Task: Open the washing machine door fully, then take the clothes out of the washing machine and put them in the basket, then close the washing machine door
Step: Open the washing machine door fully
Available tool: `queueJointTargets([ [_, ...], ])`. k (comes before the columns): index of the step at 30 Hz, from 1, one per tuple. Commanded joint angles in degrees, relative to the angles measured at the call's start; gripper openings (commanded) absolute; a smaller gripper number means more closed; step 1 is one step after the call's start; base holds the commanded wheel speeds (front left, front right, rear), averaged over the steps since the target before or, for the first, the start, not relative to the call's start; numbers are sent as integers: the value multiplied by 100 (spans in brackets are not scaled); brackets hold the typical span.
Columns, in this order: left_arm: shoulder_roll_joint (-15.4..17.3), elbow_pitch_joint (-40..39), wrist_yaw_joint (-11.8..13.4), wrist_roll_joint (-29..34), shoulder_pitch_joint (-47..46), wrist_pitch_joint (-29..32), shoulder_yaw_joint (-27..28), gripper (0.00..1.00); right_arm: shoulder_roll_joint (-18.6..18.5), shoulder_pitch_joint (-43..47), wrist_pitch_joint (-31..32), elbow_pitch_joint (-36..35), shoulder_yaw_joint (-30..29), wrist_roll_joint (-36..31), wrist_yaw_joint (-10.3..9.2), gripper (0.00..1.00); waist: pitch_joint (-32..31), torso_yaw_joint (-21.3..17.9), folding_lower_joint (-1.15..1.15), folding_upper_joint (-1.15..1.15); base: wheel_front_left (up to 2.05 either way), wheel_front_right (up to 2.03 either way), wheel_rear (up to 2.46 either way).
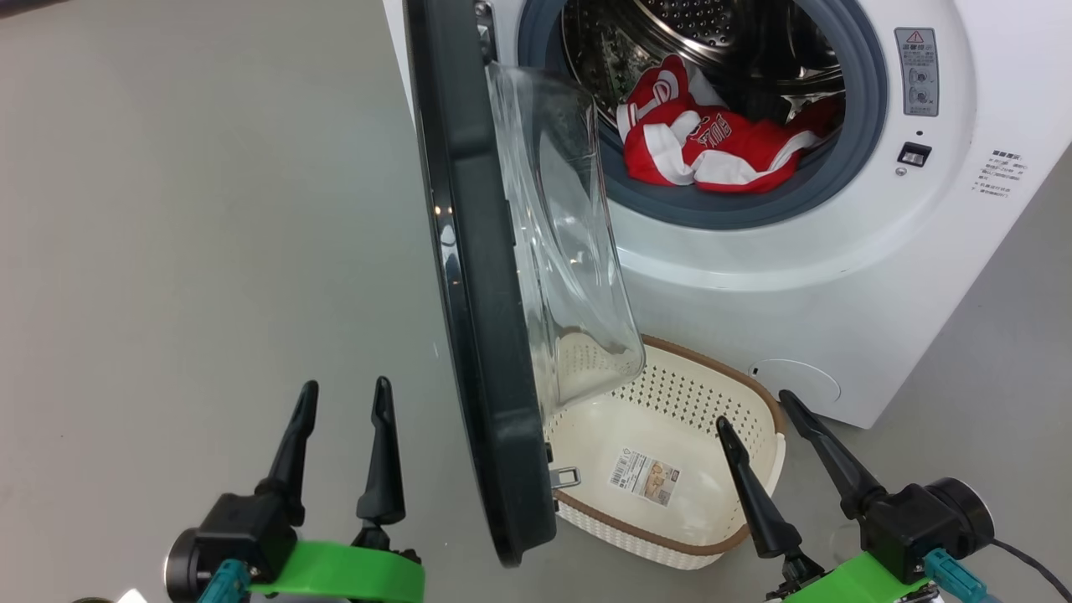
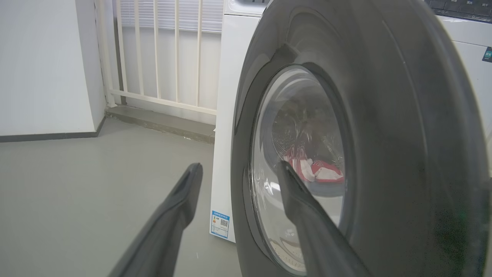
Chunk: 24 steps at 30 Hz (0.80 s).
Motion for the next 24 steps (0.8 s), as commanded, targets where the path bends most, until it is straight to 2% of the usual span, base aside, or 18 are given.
queueJointTargets([
  [1,48,-122,-32,29,-48,-68,219,100,18,-79,-69,-142,121,27,36,100,-10,1,0,0,0,0,0],
  [3,43,-109,-39,33,-44,-68,228,100,18,-76,-74,-138,134,50,36,100,-21,2,0,0,0,0,0],
  [4,41,-103,-43,36,-42,-68,231,86,18,-73,-76,-137,142,64,36,100,-28,2,0,0,0,0,0],
  [5,41,-103,-49,39,-42,-68,234,48,18,-70,-78,-137,149,75,36,100,-28,1,0,0,0,0,0],
  [6,40,-113,-58,47,-48,-68,237,18,18,-66,-78,-135,154,87,36,100,-28,0,0,0,0,0,0],
  [7,39,-147,-73,63,-61,-68,241,0,18,-61,-79,-133,157,100,36,100,-27,1,0,0,0,0,0],
  [18,15,-858,-128,411,-194,-69,260,0,18,-34,-80,-106,129,154,36,100,-41,-35,0,0,0,0,0],
  [24,102,-1844,-3,1216,-377,-69,164,0,18,-39,-86,-95,135,183,36,100,-14,-67,0,0,0,0,0],
])
